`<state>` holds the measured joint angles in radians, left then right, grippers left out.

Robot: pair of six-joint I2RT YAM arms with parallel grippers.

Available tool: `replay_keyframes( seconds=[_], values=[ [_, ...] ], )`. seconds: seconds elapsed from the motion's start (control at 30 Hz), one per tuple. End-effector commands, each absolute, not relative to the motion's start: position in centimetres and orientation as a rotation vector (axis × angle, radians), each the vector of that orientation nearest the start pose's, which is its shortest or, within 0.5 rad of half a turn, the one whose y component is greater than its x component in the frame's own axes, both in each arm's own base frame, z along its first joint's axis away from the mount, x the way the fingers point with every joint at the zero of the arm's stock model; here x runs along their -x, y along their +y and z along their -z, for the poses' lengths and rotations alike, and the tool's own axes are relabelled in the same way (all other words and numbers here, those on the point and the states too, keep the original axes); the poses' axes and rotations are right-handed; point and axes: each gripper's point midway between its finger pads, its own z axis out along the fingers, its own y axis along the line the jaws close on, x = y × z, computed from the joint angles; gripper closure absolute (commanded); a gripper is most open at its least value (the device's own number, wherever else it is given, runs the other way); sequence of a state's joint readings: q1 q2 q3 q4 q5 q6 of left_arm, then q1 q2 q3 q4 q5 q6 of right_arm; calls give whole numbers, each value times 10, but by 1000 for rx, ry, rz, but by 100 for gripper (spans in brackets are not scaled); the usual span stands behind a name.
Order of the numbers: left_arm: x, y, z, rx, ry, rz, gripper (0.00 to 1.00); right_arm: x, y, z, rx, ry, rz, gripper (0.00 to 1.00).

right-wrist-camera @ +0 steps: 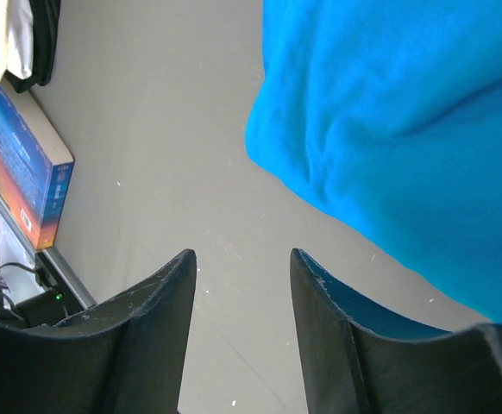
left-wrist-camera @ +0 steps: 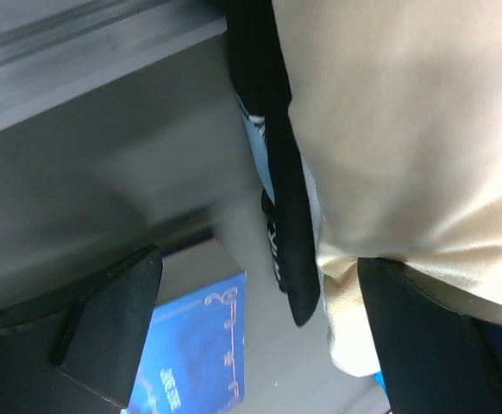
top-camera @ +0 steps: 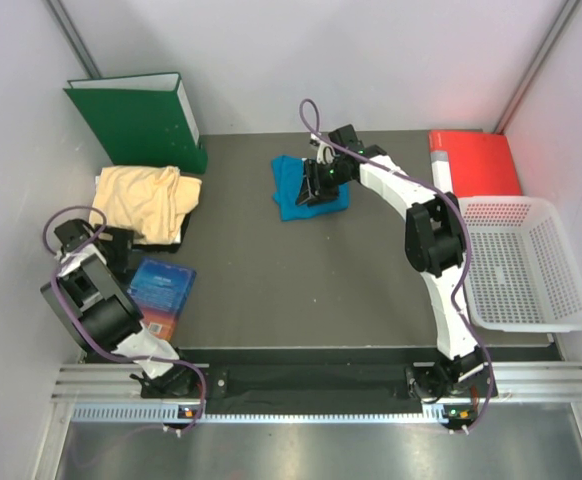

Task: Fold and stack the t-shirts
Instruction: Neatly place the folded tshirt to the corner

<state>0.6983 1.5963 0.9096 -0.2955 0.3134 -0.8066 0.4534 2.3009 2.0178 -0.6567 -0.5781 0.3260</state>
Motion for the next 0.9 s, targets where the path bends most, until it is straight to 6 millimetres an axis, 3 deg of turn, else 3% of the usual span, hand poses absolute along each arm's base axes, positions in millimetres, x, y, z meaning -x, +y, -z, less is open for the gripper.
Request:
replay_keyframes(
  seconds=[0.0, 0.13, 0.27, 0.37, 0.43, 0.47, 0.53, 0.57, 0.77, 0.87],
  values=[
    [-343, 173, -48, 1618, 1896, 441, 1, -452, 337, -122, 410, 2509, -1060, 52],
    [-365, 167, -40, 1581, 1900, 468, 1, -453, 337, -123, 400, 2509, -1059, 51],
    [-393, 146, -33, 1534, 1935, 514, 4, -454, 336, -126, 385, 2509, -1055, 50],
    [-414, 132, -24, 1512, 1978, 545, 11, -454, 337, -126, 379, 2512, -1052, 50],
    [-427, 126, -17, 1501, 2008, 562, 27, -454, 336, -127, 376, 2511, -1049, 50],
    [-433, 118, -15, 1488, 2034, 589, 56, -454, 336, -128, 373, 2511, -1046, 50],
    [-441, 110, -4, 1498, 2078, 617, 88, -455, 335, -128, 368, 2510, -1042, 50],
    [-442, 104, -1, 1503, 2101, 620, 100, -456, 334, -127, 363, 2514, -1040, 50],
    [-441, 76, 5, 1492, 2192, 704, 100, -458, 332, -126, 343, 2508, -1035, 50],
    [-438, 49, 2, 1421, 2273, 783, 100, -459, 333, -126, 335, 2504, -1042, 49]
  ],
)
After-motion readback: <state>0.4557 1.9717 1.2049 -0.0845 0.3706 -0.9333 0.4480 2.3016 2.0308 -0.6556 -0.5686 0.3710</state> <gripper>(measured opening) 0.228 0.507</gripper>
